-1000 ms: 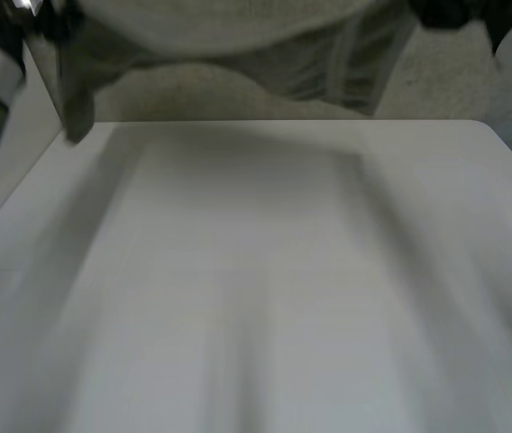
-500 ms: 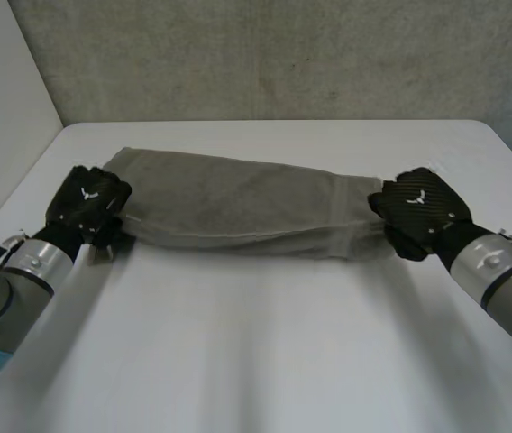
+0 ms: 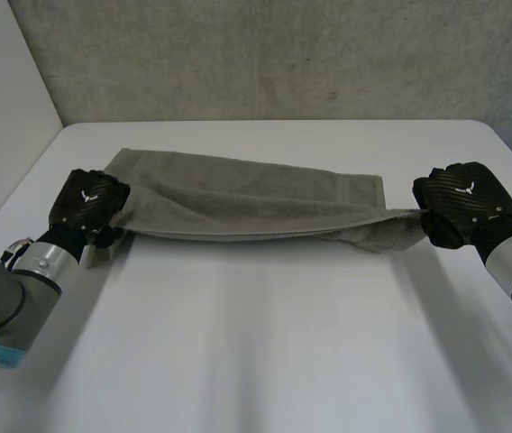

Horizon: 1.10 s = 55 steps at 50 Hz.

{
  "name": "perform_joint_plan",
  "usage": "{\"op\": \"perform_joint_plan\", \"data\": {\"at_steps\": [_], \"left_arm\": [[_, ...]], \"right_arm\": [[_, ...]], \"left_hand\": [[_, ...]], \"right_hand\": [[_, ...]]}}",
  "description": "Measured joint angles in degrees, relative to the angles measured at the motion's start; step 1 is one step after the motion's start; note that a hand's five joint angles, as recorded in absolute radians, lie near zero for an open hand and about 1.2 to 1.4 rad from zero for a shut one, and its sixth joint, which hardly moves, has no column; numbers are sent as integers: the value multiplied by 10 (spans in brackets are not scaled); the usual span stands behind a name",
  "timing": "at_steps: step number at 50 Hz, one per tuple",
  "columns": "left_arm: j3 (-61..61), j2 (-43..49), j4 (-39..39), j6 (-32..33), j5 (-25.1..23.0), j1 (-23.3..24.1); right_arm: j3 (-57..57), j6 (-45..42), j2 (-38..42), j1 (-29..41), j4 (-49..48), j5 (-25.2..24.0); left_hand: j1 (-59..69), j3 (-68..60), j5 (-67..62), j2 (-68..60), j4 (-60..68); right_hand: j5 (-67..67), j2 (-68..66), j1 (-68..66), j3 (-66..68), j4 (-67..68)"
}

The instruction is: Fold the towel.

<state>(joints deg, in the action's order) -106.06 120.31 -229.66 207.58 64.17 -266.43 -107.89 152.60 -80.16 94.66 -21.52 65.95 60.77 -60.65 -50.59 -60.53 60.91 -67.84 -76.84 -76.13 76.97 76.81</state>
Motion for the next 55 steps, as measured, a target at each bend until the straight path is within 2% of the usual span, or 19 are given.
{"op": "perform_joint_plan", "data": {"at_steps": [21, 36, 40, 44, 50, 55], "left_arm": [[33, 68, 0, 3, 14, 36], [66, 88, 8, 6, 75, 35], [69, 94, 12, 6, 77, 35], [71, 98, 18, 10, 76, 34], [64, 83, 33, 27, 74, 30], [31, 18, 48, 52, 69, 21]], "right_arm": [[-13, 0, 0, 0, -25, 1], [-9, 0, 0, -12, -25, 1], [-8, 0, -1, -14, -25, 1], [-9, 0, -1, -13, -24, 1], [-8, 0, -2, -12, -21, 0], [4, -1, -22, -12, -4, -3]], "left_hand": [[-42, 42, 43, 41, -45], [-37, 37, 36, 35, -38], [6, -7, -7, -7, 5], [162, -166, -163, -165, 164], [165, -180, -176, -172, 170], [165, -181, -176, -172, 170]], "right_hand": [[0, 0, 0, 0, 0], [0, 0, 0, 0, 0], [0, 0, 0, 0, 0], [0, 0, 0, 0, 0], [0, 0, 0, 0, 0], [0, 0, 0, 0, 0]]}}
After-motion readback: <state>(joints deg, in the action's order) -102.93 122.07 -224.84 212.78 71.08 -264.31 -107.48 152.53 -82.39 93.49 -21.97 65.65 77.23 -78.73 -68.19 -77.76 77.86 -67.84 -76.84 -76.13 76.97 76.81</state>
